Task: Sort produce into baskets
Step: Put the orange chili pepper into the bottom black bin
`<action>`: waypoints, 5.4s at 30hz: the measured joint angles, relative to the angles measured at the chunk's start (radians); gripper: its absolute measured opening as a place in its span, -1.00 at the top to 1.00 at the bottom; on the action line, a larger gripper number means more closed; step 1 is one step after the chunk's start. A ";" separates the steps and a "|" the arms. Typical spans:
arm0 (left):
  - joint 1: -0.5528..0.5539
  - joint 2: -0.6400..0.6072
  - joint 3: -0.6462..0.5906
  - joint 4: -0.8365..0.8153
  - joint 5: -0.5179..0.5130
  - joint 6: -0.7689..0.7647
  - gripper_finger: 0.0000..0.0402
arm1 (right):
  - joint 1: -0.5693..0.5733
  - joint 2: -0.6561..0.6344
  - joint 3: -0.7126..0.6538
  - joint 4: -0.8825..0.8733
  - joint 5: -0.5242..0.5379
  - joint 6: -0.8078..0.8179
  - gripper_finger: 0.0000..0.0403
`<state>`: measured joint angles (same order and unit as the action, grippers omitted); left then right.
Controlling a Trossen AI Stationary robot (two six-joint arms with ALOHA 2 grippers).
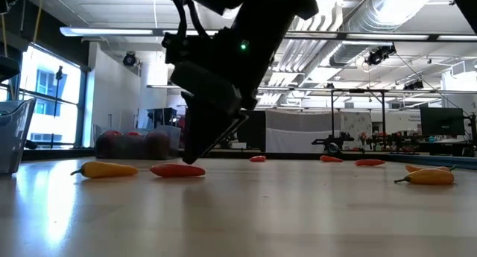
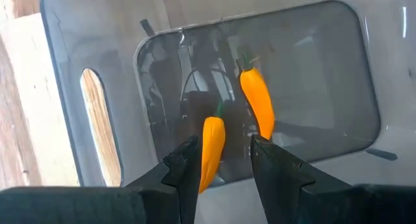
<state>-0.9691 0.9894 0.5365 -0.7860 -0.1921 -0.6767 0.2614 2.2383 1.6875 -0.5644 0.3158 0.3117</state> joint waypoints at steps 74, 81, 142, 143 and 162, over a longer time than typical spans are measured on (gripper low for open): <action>0.506 0.118 0.094 0.441 0.151 0.217 0.30 | 0.097 -0.014 -0.098 0.656 0.056 -0.084 1.00; 0.506 0.119 0.094 0.448 0.171 0.217 0.30 | 0.101 -0.015 -0.097 0.654 0.057 -0.066 1.00; 0.238 -0.028 0.065 0.008 0.278 -0.060 0.98 | 0.036 -0.062 -0.097 0.324 -0.033 0.025 0.16; 0.237 -0.026 0.055 0.008 0.262 -0.079 0.97 | 0.028 -0.062 -0.097 0.311 -0.045 0.031 0.16; 0.235 -0.052 0.061 -0.004 0.230 0.027 0.23 | -0.122 -0.179 -0.100 -0.120 -0.014 -0.057 0.16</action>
<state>-0.7341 0.9374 0.5980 -0.7899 0.0379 -0.6495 0.1391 2.0594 1.5879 -0.6842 0.3023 0.2547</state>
